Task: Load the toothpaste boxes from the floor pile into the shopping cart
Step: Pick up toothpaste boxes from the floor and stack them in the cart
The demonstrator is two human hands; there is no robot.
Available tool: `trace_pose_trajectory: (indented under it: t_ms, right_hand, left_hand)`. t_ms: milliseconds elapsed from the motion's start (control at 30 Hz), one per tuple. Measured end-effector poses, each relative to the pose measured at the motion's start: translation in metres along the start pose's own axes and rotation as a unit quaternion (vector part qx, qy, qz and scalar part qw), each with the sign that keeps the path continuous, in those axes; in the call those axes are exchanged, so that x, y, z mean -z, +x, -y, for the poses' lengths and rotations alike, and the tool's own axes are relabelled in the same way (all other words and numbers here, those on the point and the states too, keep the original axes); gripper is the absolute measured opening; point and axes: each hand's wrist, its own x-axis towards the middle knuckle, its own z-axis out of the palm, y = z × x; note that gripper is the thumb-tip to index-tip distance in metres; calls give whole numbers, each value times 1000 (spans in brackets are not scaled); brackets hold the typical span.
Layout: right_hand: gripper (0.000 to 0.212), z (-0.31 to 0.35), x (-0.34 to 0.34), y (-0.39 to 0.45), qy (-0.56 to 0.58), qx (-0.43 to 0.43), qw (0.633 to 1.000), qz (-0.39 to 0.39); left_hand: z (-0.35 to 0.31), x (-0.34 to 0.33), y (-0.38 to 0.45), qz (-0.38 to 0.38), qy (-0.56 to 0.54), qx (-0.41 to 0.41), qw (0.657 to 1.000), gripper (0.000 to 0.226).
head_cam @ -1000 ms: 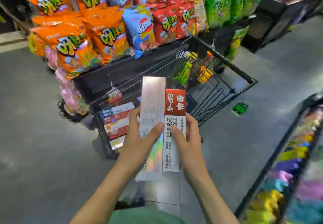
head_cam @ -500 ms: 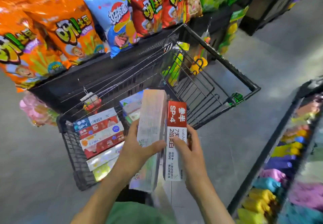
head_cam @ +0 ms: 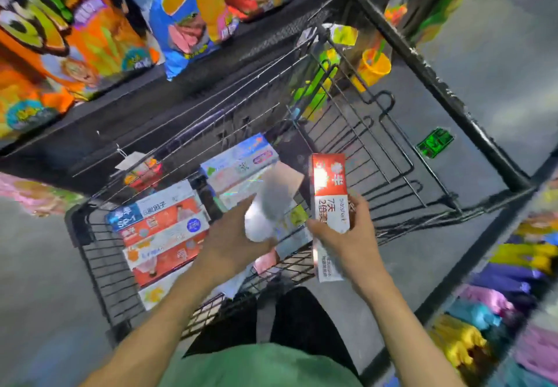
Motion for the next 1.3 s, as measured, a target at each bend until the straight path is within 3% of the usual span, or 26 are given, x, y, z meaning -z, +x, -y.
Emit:
trace_pose_trajectory:
  t_ms: [100, 167, 267, 500, 667, 1300]
  right_hand:
    - [65, -7, 1, 34, -11, -6, 1000, 19]
    - [65, -10, 5, 56, -17, -4, 999, 41]
    - [64, -16, 13, 83, -43, 0, 996, 79]
    - [66, -30, 41, 114, -115, 22, 984, 136]
    - [70, -43, 60, 121, -146, 17, 979, 139]
    - [69, -62, 71, 132, -172, 10, 972, 162]
  left_hand:
    - [14, -23, 32, 28, 113, 17, 993, 76]
    - [24, -40, 53, 51, 139, 21, 989, 74]
    - [44, -64, 83, 67, 167, 35, 983, 92]
    - [87, -115, 134, 50, 316, 42, 947, 80]
    - [95, -138, 163, 19, 372, 54, 927, 85]
    - [121, -147, 157, -35, 432, 91, 897, 81]
